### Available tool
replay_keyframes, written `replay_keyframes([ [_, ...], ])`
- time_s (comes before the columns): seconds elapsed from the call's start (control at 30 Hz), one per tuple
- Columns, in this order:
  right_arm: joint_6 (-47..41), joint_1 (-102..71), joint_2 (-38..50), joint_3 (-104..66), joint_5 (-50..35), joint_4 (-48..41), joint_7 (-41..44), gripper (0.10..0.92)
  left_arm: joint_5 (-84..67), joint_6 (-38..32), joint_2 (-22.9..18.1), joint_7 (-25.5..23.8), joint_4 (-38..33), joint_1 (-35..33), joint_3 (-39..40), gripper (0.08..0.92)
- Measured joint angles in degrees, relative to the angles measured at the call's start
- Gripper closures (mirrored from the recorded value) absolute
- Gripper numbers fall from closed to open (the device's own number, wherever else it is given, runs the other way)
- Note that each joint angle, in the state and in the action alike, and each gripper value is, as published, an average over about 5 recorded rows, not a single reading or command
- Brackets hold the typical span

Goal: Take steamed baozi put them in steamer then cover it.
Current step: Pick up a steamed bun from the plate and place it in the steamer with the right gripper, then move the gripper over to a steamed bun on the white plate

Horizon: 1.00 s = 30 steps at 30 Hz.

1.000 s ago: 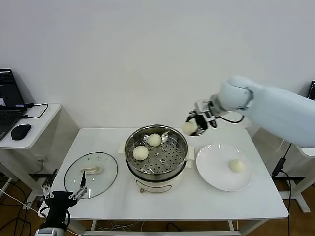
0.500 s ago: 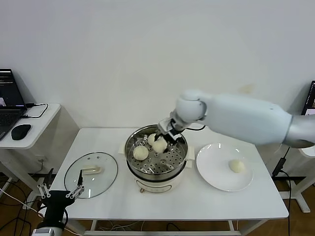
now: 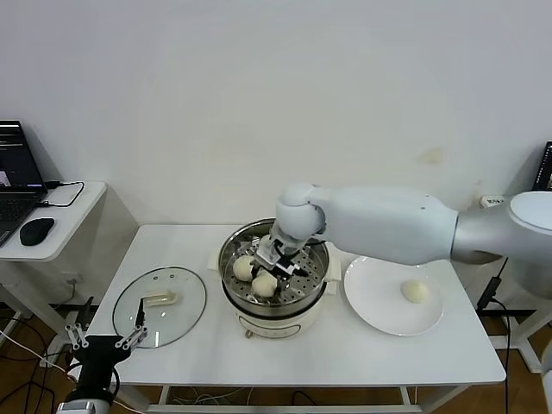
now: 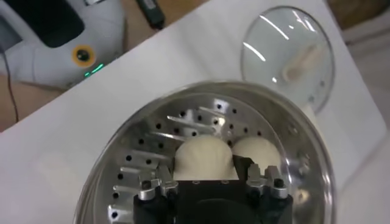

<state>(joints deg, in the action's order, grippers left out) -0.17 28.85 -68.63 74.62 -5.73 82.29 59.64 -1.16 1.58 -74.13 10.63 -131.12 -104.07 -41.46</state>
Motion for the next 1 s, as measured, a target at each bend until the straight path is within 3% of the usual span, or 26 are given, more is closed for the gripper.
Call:
replay_keyframes([
  [0.27,1.87,-0.08,0.31,0.23,1.52,0.44,0.65,0.390,0.28,-0.02,-0.18,0.00,0.16,0.27,0.62,0.177],
  [0.53,2.47,0.39,1.64,-0.71,1.59,0.56,0.75,0.214,0.35,0.00,-0.03,-0.02,0.06,0.46,0.71,0.177],
  [1.0,-7.56,2.42,11.65,-7.67,-1.04,2.63,0.73,0.203,-0.59,0.18,2.11,-0.32,0.11,1.06,-0.28,0.177],
])
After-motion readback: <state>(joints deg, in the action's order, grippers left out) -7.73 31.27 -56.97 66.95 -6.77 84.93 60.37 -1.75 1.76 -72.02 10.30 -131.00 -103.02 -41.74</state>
